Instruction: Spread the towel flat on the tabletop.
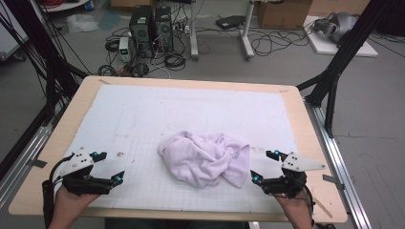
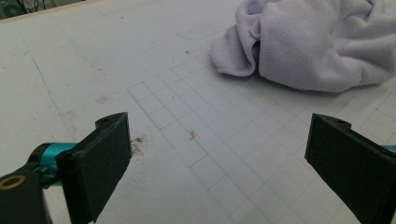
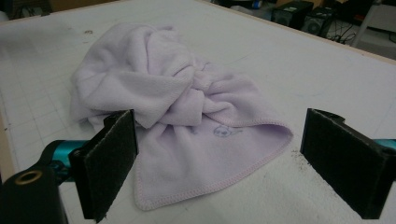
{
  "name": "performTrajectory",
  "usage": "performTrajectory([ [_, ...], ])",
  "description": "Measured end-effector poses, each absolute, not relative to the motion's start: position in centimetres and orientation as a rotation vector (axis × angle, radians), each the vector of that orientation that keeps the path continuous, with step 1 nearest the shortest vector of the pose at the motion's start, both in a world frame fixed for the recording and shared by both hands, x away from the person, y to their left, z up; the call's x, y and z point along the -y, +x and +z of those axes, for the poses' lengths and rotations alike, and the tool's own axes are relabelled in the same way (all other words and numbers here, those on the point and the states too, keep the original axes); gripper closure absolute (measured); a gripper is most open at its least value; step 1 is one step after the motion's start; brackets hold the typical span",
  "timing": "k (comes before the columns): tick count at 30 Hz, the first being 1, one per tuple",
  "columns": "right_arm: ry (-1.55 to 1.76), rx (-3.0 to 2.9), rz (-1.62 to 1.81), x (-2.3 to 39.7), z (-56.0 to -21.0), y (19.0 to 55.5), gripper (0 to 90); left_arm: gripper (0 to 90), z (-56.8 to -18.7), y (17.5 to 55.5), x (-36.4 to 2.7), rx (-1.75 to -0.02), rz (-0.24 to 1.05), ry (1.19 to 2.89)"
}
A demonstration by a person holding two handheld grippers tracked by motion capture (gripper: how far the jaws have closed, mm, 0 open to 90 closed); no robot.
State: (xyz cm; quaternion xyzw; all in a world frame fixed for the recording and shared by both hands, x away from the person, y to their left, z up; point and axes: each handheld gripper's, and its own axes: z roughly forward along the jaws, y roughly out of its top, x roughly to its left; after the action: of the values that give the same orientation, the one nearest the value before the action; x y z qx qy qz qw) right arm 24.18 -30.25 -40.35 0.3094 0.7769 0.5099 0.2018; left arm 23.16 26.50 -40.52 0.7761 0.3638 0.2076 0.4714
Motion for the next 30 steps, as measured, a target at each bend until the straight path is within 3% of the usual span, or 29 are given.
performTrajectory([
  [30,0.810,-2.224,1.450,28.3,-39.4,25.7,10.4,7.7,-40.5,23.0,-26.3,-0.887,0.511,1.894],
])
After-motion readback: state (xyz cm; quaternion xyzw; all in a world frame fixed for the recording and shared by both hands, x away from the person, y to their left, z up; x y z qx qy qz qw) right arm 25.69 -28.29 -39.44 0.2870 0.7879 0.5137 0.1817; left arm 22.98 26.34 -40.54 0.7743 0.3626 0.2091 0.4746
